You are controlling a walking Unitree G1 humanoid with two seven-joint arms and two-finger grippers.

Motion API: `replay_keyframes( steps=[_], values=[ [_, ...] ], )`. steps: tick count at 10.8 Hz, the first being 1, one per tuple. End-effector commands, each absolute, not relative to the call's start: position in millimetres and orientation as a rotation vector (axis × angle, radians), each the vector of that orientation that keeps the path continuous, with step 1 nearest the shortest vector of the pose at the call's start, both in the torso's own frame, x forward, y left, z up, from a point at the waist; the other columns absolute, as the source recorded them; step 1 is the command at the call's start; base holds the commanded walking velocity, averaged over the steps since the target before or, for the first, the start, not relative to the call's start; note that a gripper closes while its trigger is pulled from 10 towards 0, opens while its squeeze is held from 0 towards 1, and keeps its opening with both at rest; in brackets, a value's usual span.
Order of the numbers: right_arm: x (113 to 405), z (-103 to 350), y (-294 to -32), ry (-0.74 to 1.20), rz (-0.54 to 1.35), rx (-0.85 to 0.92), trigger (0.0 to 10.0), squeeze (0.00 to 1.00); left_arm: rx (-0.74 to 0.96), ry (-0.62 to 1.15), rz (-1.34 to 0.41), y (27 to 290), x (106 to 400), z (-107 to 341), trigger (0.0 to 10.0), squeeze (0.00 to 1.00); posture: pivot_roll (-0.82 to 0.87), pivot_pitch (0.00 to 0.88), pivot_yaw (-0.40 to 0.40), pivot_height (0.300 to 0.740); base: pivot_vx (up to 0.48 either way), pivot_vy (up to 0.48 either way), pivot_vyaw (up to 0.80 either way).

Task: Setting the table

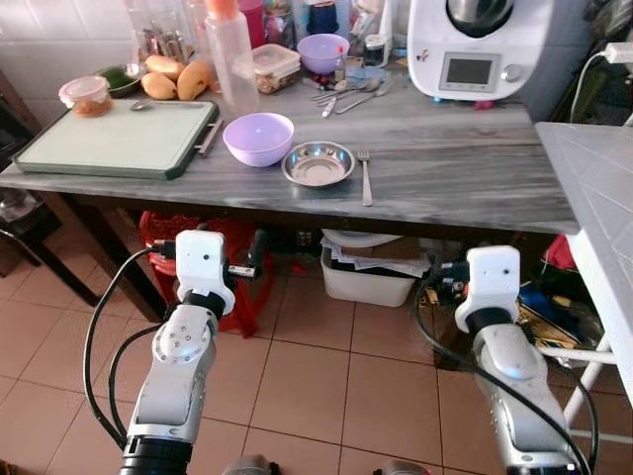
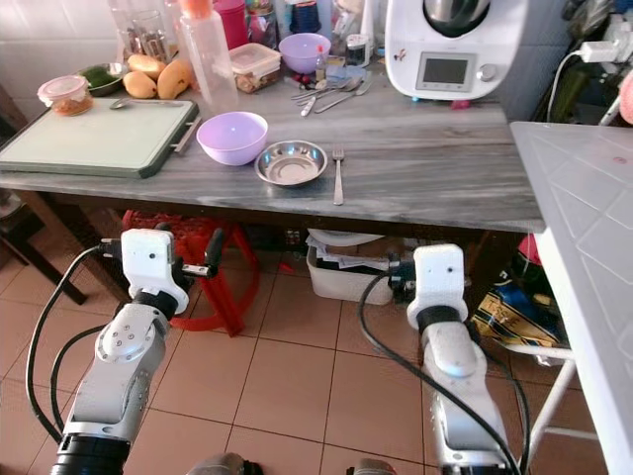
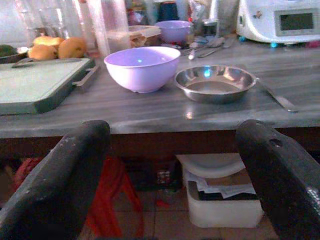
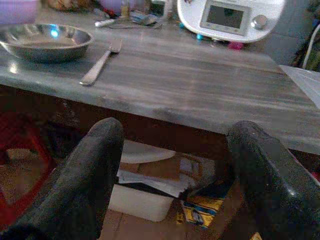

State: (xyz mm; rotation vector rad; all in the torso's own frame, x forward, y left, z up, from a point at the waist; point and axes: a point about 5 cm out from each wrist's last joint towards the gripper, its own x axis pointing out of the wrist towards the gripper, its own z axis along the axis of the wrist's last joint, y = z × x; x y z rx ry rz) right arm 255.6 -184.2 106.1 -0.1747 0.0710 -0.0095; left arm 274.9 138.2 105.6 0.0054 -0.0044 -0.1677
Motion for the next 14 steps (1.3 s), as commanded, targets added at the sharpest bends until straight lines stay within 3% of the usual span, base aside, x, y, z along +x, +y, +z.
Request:
replay_keyframes(
  steps=[1, 7, 8, 9, 14],
  values=[
    [256, 113, -180, 0.042, 0.009, -0.158, 10.0, 0.0, 0.007, -0.021, -0.183, 139, 275, 110, 10.0, 0.0, -0.06, 0.0, 0.062, 0.74, 0.0, 0.0, 0.0],
    [253, 109, -185, 0.068, -0.061, -0.181, 10.0, 0.0, -0.001, -0.012, -0.203, 141, 271, 109, 10.0, 0.0, -0.06, 0.0, 0.064, 0.74, 0.0, 0.0, 0.0],
    [253, 110, -179, 0.055, 0.008, -0.143, 10.0, 0.0, 0.002, -0.013, -0.206, 141, 271, 109, 10.0, 0.0, -0.06, 0.0, 0.064, 0.74, 0.0, 0.0, 0.0],
    [252, 110, -181, 0.068, -0.047, -0.053, 10.0, 0.0, -0.002, -0.013, -0.218, 140, 271, 109, 10.0, 0.0, -0.06, 0.0, 0.061, 0.74, 0.0, 0.0, 0.0],
    [248, 110, -182, 0.063, -0.03, -0.058, 10.0, 0.0, 0.003, -0.012, -0.214, 142, 271, 109, 10.0, 0.0, -0.05, 0.0, 0.062, 0.74, 0.0, 0.0, -0.16]
  ],
)
